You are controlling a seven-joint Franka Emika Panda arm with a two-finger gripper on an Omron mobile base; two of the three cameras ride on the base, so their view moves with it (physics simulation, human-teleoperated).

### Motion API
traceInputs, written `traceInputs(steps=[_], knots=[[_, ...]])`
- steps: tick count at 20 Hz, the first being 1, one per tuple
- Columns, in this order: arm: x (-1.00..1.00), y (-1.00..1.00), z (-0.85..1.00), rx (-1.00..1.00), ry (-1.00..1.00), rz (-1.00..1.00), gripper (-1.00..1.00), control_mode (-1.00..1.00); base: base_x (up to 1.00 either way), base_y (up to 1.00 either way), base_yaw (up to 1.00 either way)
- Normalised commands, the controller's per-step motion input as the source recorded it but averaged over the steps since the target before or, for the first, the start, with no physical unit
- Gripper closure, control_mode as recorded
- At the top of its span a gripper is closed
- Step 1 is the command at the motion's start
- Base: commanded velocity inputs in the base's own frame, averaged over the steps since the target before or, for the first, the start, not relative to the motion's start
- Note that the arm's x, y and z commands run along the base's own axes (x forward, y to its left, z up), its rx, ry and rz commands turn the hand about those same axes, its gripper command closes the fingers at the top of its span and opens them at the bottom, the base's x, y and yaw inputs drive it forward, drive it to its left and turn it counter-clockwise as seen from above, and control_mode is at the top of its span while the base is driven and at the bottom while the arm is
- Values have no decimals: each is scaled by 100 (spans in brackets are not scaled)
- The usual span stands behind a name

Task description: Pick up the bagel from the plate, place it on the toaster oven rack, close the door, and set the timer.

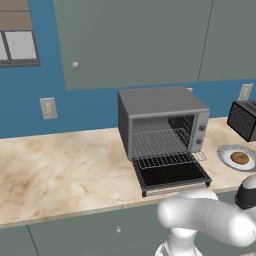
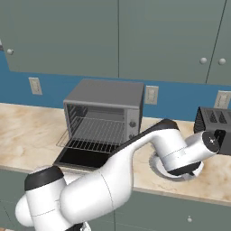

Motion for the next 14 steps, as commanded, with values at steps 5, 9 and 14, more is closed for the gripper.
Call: traceInputs(steps=[5, 9, 14], knots=[[34, 0, -40, 0, 0, 5, -100, -100, 0, 0, 0], [22, -3, -43, 0, 0, 2, -100, -100, 0, 0, 0], [22, -12, -28, 0, -2, 0, -100, -100, 0, 0, 0]])
